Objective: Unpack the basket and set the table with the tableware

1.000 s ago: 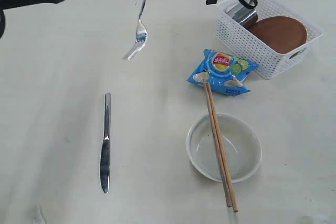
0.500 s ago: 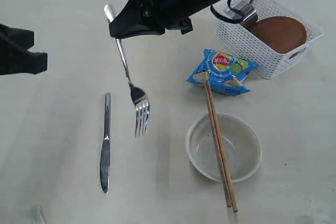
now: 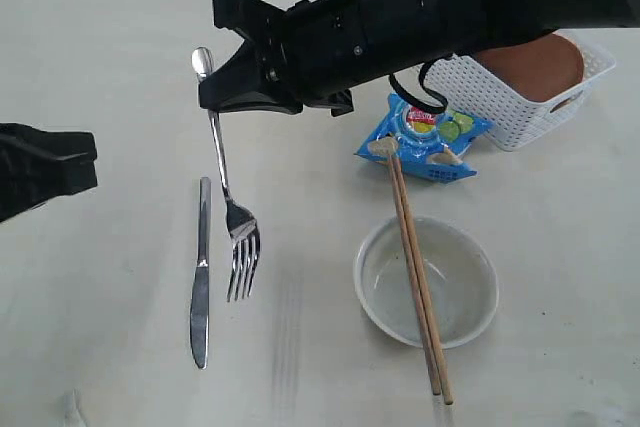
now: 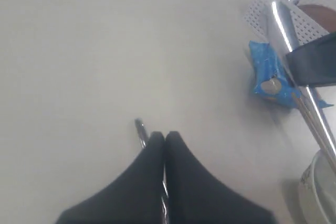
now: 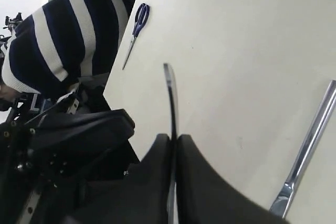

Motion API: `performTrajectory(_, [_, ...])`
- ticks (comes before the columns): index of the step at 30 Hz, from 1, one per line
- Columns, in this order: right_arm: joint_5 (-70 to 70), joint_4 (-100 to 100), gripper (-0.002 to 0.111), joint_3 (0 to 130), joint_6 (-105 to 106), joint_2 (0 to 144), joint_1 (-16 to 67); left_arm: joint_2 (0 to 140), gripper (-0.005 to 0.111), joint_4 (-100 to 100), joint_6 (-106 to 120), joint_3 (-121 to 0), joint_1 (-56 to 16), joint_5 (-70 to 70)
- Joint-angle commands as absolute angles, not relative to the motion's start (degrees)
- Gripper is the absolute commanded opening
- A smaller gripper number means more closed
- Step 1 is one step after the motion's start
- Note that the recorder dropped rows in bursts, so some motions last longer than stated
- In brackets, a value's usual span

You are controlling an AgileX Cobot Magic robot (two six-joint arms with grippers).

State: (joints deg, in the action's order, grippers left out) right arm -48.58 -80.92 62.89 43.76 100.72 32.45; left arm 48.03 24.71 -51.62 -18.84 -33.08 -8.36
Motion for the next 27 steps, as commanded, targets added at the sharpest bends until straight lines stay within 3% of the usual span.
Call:
performTrajectory(1, [-48.53,-80.39,0.0,62.57,45.09,100.1,32.11,48.58,0.0,23.86,-44.86,-23.78,-33.2,-8.64])
performTrajectory(8, [-48.79,-80.39,0.0,62.57,46.3,100.1,32.11,52.62,0.0,32.46,-29.06,-39.22,-26.74,-30.98])
performTrajectory(15, [-49.3,-80.52,0.0,62.57,46.73,100.1,32.11,59.03,0.0,8.72,0.5,-50.94,-14.66,-44.67])
performTrajectory(20, [-49.57,-80.83,0.0,62.57,47.17,100.1,32.11,63.31,0.0,-21.98,19.29,-48.61,-8.24,-45.63])
performTrajectory(27, [-49.23,-83.77,0.0,62.57,47.8,100.1,32.11,66.68,0.0,-59.13,43.88,-34.85,0.9,-45.63])
